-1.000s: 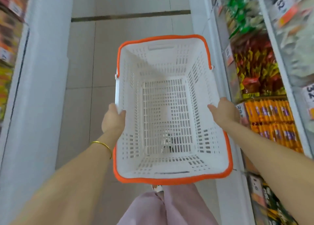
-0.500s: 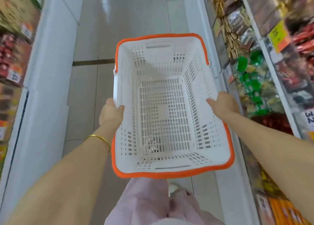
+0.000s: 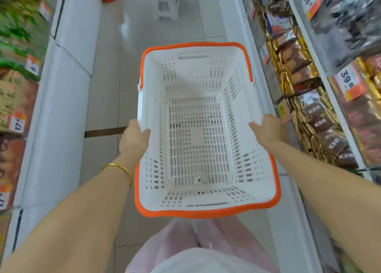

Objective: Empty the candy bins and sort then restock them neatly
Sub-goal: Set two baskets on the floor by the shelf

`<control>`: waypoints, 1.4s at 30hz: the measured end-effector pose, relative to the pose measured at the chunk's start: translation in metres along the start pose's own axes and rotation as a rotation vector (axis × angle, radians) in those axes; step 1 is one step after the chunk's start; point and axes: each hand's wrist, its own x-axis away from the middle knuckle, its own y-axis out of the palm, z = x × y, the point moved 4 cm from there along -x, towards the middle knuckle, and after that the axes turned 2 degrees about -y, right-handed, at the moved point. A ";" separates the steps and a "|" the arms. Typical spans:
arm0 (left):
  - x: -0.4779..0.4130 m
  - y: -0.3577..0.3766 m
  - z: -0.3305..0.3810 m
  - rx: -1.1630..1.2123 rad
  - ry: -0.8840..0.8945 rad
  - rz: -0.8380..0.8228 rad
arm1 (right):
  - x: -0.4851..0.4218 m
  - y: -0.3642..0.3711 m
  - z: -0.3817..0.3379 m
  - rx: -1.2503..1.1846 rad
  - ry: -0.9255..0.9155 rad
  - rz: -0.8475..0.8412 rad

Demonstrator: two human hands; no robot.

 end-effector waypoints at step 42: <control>-1.005 -0.167 0.698 -0.008 0.124 -0.106 | -1.046 -0.177 -0.525 0.063 0.096 0.117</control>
